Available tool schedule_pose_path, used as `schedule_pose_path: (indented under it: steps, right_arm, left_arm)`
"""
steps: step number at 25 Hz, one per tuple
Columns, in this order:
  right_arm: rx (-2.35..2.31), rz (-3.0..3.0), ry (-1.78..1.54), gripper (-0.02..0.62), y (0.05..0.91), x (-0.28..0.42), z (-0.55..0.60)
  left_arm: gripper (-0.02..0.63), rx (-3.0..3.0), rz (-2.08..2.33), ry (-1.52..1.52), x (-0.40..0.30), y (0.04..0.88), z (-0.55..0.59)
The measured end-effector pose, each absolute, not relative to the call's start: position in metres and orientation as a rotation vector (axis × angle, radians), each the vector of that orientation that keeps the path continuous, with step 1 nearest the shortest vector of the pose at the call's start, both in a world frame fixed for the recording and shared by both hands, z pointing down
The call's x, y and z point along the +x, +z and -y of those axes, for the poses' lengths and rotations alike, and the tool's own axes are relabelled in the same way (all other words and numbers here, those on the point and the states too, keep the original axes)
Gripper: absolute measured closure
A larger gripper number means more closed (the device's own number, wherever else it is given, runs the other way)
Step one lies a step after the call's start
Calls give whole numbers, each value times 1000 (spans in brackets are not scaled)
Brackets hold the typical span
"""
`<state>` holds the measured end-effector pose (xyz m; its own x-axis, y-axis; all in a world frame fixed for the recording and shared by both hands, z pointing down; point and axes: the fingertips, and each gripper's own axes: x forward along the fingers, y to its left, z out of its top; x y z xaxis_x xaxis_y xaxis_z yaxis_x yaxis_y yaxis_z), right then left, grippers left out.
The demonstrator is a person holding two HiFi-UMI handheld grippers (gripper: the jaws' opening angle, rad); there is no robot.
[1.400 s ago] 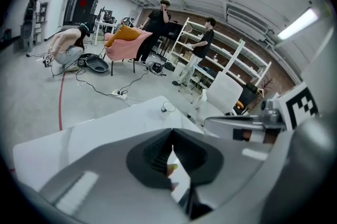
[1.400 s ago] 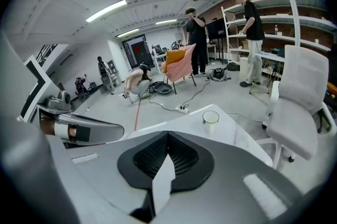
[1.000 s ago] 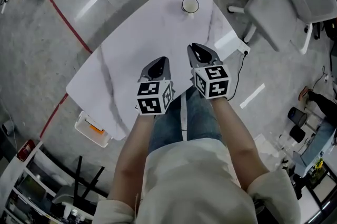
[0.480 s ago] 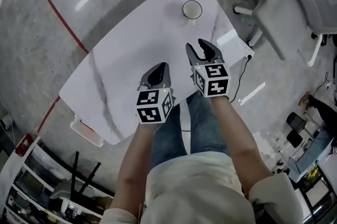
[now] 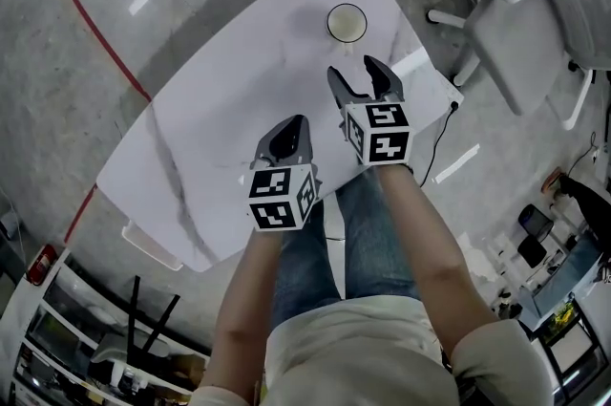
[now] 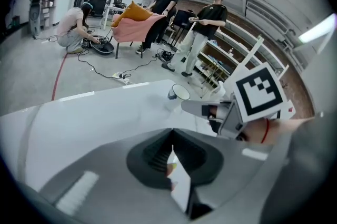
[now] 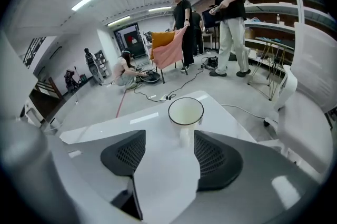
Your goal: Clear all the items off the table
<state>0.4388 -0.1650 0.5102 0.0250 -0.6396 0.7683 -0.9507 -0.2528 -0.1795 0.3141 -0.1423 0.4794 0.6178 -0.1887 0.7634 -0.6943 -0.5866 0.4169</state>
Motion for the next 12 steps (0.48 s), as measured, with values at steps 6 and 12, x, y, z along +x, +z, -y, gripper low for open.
schedule_pose_path:
  steps: [6, 12]
  right_arm:
    - [1947, 1605, 1089, 268, 533, 451, 180]
    - [1958, 1602, 1056, 249, 552, 462, 198]
  left_arm:
    - [597, 2091, 684, 880, 322, 499, 139]
    - [597, 2066, 679, 886, 318, 520, 132]
